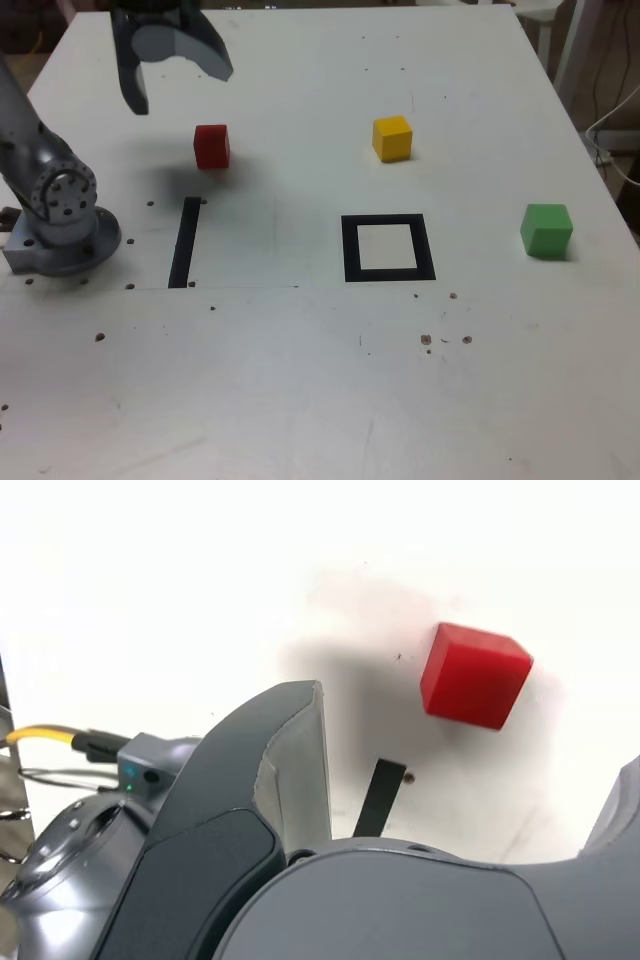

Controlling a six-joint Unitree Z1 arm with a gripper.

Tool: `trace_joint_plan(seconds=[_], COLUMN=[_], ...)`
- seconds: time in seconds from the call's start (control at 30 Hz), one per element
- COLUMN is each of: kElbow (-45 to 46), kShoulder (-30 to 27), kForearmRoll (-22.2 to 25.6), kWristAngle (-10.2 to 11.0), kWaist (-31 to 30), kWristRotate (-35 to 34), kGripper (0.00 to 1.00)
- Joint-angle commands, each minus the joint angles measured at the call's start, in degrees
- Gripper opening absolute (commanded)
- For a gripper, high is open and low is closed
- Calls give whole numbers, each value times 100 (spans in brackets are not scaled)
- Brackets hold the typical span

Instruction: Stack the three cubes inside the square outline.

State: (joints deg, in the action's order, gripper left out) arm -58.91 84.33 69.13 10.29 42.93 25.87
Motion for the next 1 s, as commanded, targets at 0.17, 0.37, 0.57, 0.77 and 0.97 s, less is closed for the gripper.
trace_joint_plan(seconds=[0.17,0.37,0.57,0.77,0.97], kElbow=[101,227,240,263,394], kShoulder=[490,960,1241,1398,1422], kForearmRoll=[-279,-581,-767,-892,-1031], kWristAngle=[79,98,138,145,83], kWaist=[5,41,85,92,62], kWristRotate=[67,67,70,148,360], kGripper=[97,93,89,83,80])
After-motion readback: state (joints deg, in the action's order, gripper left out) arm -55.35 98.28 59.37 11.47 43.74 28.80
